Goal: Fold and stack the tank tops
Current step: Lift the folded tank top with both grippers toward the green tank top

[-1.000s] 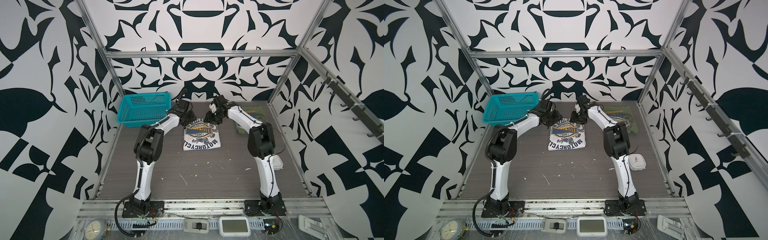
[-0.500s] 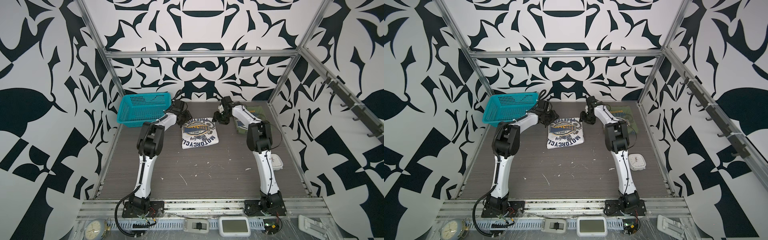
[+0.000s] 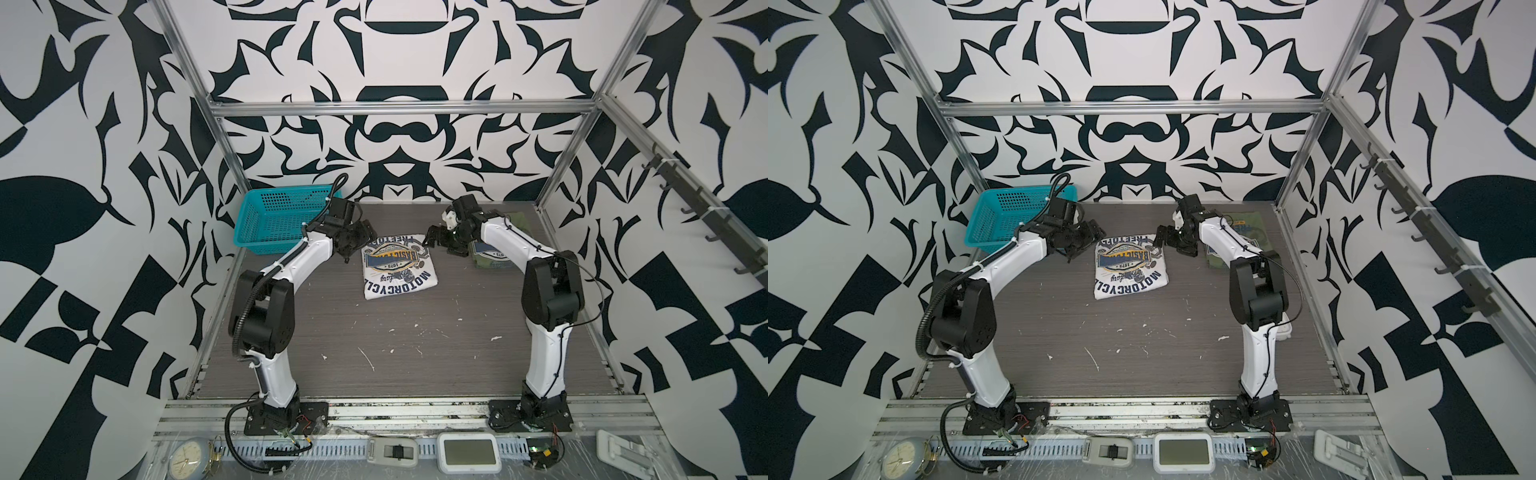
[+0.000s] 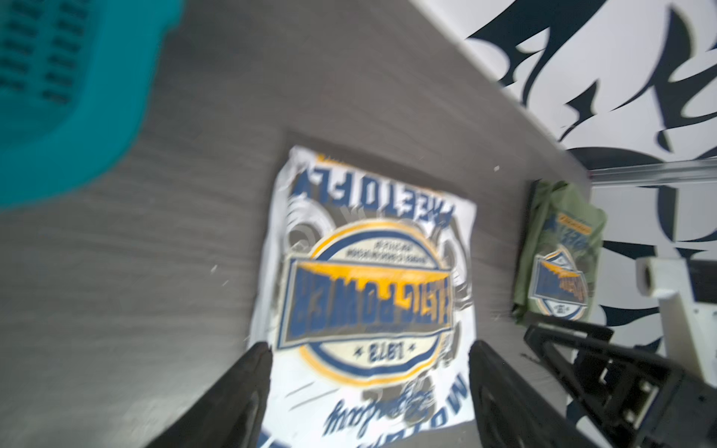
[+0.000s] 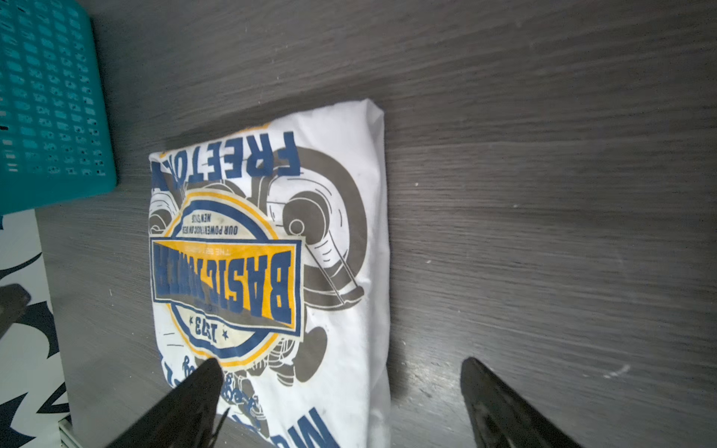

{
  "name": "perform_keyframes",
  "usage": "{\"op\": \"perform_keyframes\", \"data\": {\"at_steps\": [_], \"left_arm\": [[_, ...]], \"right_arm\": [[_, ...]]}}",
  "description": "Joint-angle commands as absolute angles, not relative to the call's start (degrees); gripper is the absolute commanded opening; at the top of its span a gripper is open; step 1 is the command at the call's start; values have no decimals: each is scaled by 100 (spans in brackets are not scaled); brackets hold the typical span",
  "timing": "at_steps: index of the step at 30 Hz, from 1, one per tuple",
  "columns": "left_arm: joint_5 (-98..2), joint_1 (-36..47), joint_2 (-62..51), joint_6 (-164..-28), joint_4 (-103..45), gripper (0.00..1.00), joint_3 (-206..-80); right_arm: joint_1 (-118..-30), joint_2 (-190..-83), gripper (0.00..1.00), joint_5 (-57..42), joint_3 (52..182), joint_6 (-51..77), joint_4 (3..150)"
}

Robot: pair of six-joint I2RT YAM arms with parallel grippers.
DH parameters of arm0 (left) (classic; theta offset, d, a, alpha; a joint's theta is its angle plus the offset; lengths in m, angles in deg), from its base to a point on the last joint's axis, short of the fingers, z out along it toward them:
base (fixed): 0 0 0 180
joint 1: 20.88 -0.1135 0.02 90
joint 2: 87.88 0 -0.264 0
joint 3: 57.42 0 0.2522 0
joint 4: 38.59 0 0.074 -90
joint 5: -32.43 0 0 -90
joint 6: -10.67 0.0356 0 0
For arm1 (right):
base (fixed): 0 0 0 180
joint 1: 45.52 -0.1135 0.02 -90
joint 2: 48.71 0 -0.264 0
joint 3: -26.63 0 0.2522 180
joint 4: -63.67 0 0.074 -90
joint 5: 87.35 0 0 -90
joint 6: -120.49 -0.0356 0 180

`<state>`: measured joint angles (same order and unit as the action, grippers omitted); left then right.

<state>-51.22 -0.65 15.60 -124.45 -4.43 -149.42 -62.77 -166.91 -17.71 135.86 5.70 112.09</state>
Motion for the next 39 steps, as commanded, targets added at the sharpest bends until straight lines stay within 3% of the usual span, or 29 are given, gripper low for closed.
{"op": "perform_keyframes", "data": {"at_steps": [1,11,21,26,31,34,39], "left_arm": [[-5167,-98,1657,-12703,-805,82,-14275],[-4480,-63,2237,-12896,-1516,81,-13880],[-4095,263,2770,-13172,-1814,70,-13965],[-3916,409,2883,-13415,-2128,50,-14037],[-3855,630,2959,-13550,-2210,27,-14414],[-3854,797,3066,-13649,-2268,15,-14758],[-3845,1113,3391,-13861,-2442,5,-15570]], "right_arm": [[-6404,-16769,98,-1894,13379,455,10920],[-6589,-16945,95,-2157,12896,259,10496],[-6652,-17136,72,-2689,12548,-57,10097],[-6613,-17120,52,-2845,12554,-132,10002],[-6329,-16895,26,-2921,12550,-194,10023],[-6052,-16678,21,-2974,12473,-182,10036],[-5567,-16333,14,-2884,12599,40,10359]]}}
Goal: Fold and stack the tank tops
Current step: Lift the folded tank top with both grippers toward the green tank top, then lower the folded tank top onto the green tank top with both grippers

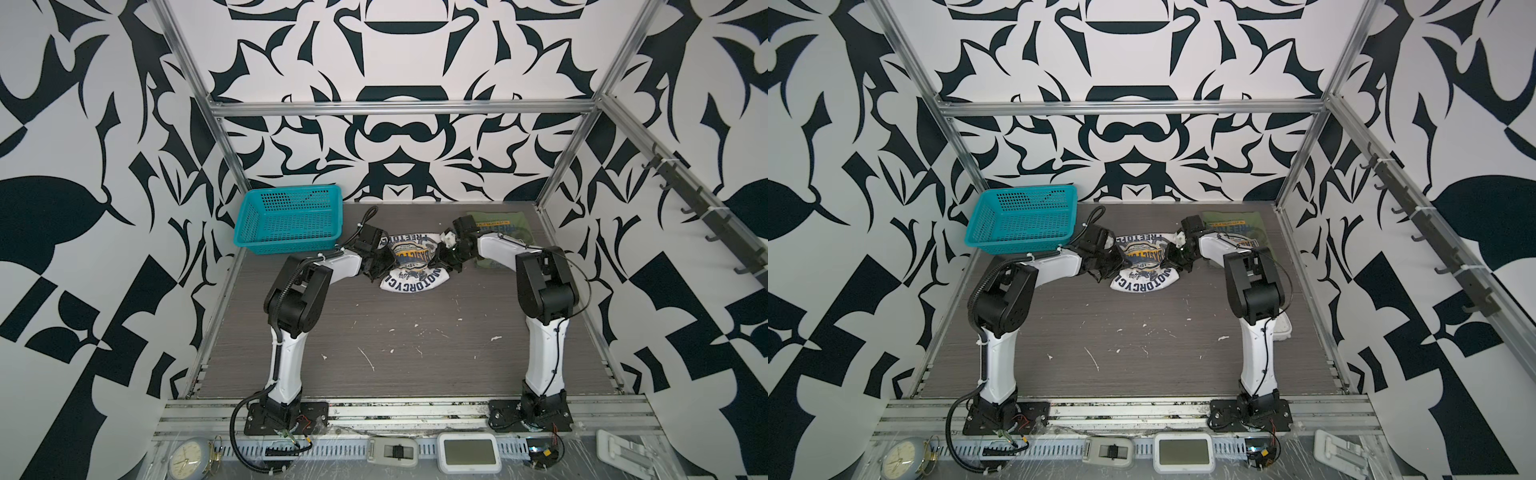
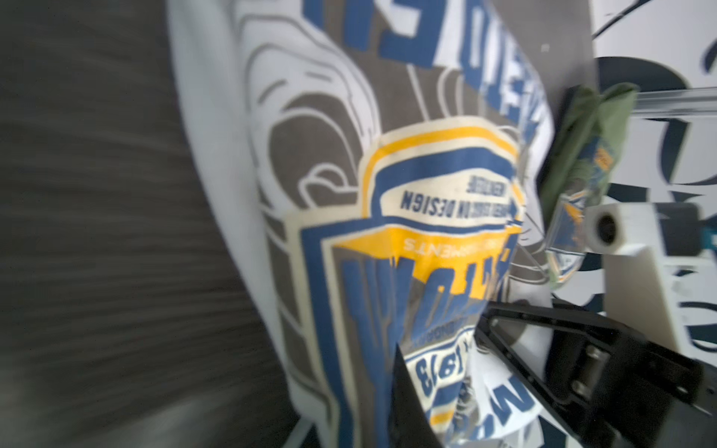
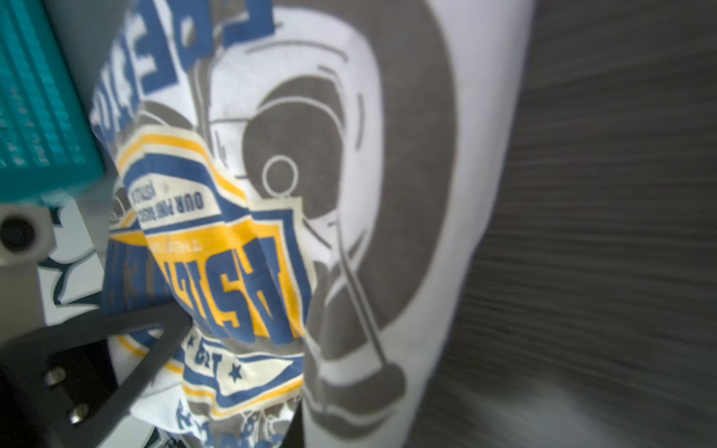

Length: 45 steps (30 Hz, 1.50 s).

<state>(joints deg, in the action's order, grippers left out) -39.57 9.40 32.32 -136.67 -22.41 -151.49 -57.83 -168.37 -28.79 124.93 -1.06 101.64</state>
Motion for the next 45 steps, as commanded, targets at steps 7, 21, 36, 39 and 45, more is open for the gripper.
{"op": "perform_keyframes", "data": {"at_steps": [7,21,36,39,45], "left_arm": [[-3854,1406,4108,-14041,-2683,0,-17203],[-3855,2081,6553,-14305,-2467,0,-21422],[-5479,2633,8402,-14295,-3169,38,-23108],[-5423,2614,8265,-14100,-3102,49,-22984],[-5771,2553,7119,-13618,-2322,70,-21839]], "right_arm": [[-4876,-16089,13,-2387,13449,529,11166],[-3310,-16250,13,-2368,14893,937,11811],[-2874,-17188,22,-1200,15178,1187,11815],[-2873,-17312,48,-747,15266,1144,12033],[-2873,-17032,74,249,15377,1077,12470]]}}
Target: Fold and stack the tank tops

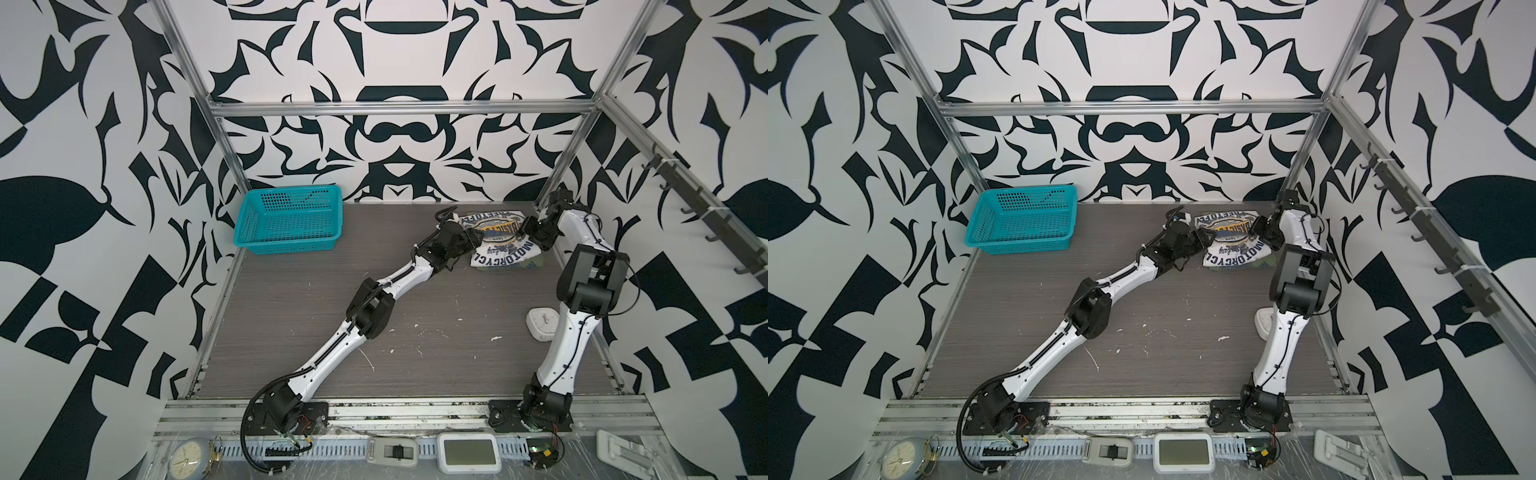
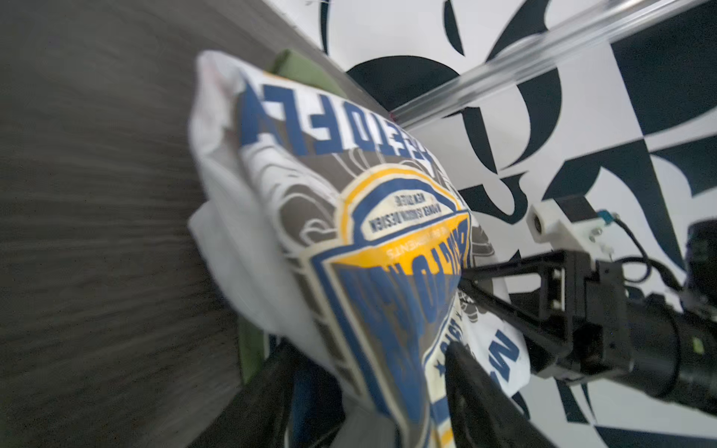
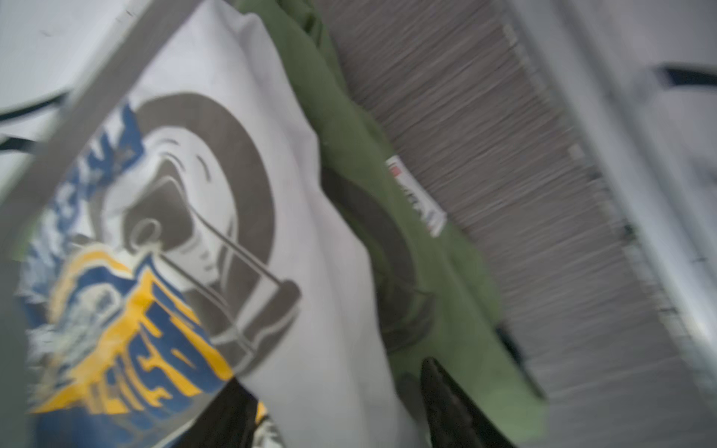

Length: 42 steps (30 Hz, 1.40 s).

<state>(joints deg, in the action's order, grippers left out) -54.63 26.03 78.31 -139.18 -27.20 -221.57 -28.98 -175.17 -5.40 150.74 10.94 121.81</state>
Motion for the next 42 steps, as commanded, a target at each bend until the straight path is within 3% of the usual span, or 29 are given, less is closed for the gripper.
{"op": "perform_keyframes", "data": {"at_steps": [1,8,12,16,22,28,35,38,42], "left_arm": [[-5836,2531,6897,-13555,-2096,72,-21649],[-5969,2461,5380,-12937,-1174,77,-20219],[-6101,2455,4342,-12454,-1094,80,-18974],[-6310,2400,3230,-12168,-1271,83,-17508],[-6464,2117,1636,-12142,-1850,84,-15230],[-6930,1649,299,-12041,-1990,91,-13559],[-8111,1305,-1182,-11510,-1281,99,-12595],[-9052,1291,-1889,-11248,-1009,99,-12274],[-10296,1227,-2795,-10737,-1384,99,-11474]], "right_arm": [[-2873,-16950,76,299,15373,1074,12533],[-3128,-16063,81,595,15025,1193,12671],[-3676,-15781,80,264,14816,1613,12201],[-3866,-16436,80,-260,15378,1578,12187],[-3623,-17684,80,-8,16307,1404,12648],[-3422,-17885,80,-75,16176,1089,12824],[-3659,-15970,81,15,14869,1151,12322],[-3790,-14773,82,-304,13432,962,11340],[-4041,-13237,96,-583,10938,1050,9404]]}}
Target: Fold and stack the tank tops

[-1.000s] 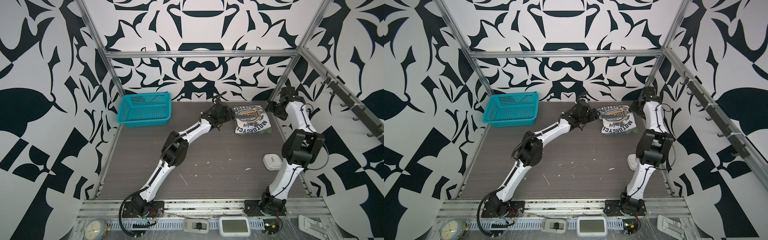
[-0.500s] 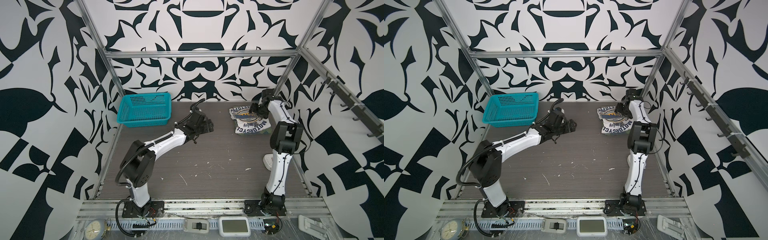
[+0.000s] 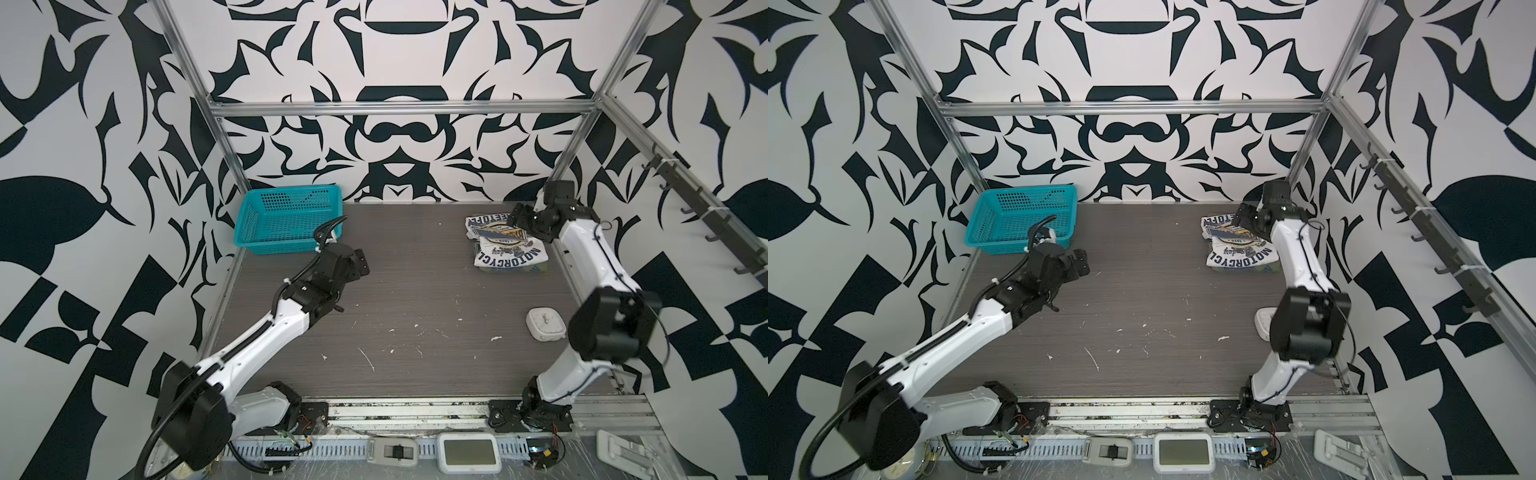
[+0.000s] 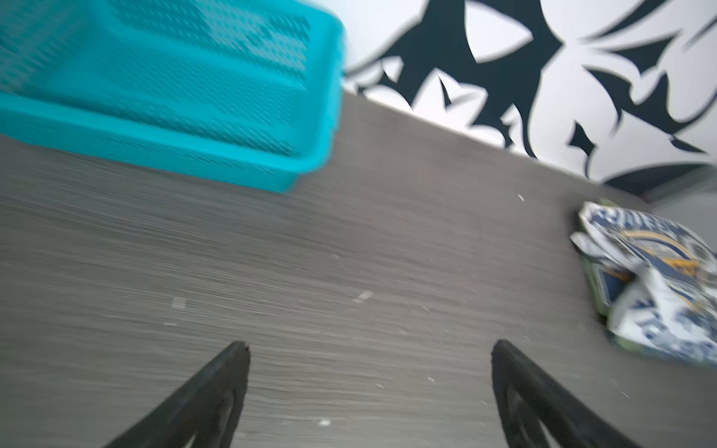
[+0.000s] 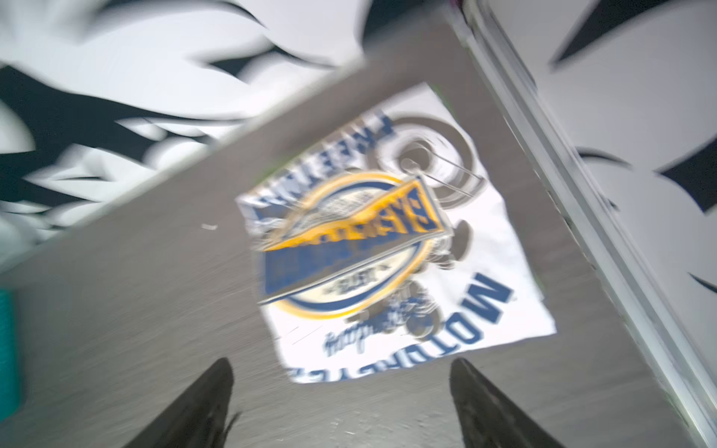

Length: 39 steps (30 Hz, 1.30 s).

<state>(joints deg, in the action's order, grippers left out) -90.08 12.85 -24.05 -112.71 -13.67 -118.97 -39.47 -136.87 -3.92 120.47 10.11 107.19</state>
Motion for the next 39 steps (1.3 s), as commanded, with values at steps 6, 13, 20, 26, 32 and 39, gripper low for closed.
{"op": "perform_keyframes", "data": {"at_steps": [6,13,20,26,32,39], "left_arm": [[-11229,603,-3523,-9156,-3175,99,-10047],[-9987,-690,-2441,-8671,-5195,99,-9051],[-8722,-1317,-1088,-8032,-7156,99,-8928],[-7652,-2063,502,-8254,-9546,99,-8671],[-7764,-2259,288,-8603,-8633,99,-8952],[-7762,-2264,168,-8698,-8147,99,-9095]], "right_arm": [[-4843,-12530,99,1168,8745,2349,8207],[-4940,-13045,99,1639,7215,2499,5861],[-5095,-13133,100,1162,6612,3151,4100],[-4986,-13805,99,920,6043,3065,2393],[-5008,-13741,100,1284,6036,2937,2483],[-5006,-13754,100,1144,6056,3005,2533]]}}
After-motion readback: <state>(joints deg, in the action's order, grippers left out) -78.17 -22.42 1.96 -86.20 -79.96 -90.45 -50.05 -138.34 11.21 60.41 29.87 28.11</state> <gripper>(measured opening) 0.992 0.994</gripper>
